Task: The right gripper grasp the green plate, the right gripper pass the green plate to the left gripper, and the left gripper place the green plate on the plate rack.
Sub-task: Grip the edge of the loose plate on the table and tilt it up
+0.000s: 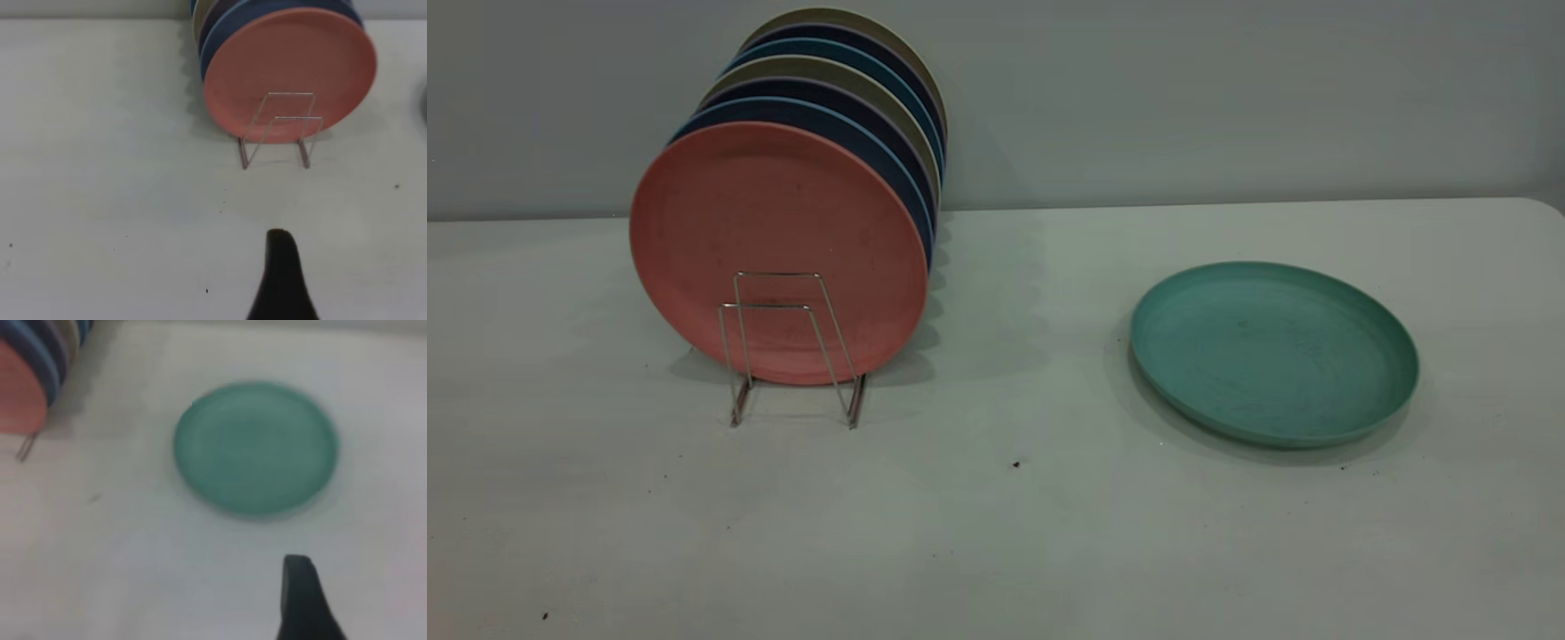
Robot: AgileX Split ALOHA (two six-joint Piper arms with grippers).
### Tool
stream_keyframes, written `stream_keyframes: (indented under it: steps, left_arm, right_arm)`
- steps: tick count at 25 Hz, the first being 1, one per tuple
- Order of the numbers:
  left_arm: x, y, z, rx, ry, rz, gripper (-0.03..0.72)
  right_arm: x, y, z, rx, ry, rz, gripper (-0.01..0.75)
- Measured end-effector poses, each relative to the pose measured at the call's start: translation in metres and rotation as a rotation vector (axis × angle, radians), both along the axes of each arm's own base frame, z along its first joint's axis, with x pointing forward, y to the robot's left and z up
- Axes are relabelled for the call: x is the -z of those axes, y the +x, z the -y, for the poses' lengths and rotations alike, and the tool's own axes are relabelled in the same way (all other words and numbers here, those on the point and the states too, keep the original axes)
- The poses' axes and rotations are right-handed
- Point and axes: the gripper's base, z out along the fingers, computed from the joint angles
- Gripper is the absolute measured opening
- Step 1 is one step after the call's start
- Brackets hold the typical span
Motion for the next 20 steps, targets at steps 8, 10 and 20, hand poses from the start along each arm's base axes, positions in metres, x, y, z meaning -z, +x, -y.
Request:
stream_keyframes:
  steps: [8,10,20]
  left_arm:
    - [-0.001,0.043,0.002,0.011,0.040,-0.075,0.585]
    - [0.001,0.046,0.002,0.012,0.042,-0.092,0.585]
    - [0.002,0.047,0.002,0.013,0.043,-0.100,0.585]
  right_arm:
    - [0.049,0.097,-0.014,-0.099,0.144,-0.207,0.460]
    - [0.067,0.118,-0.013,-0.107,0.187,-0.246,0.460]
    - [0.169,0.181,0.030,-0.011,0.296,-0.423,0.460]
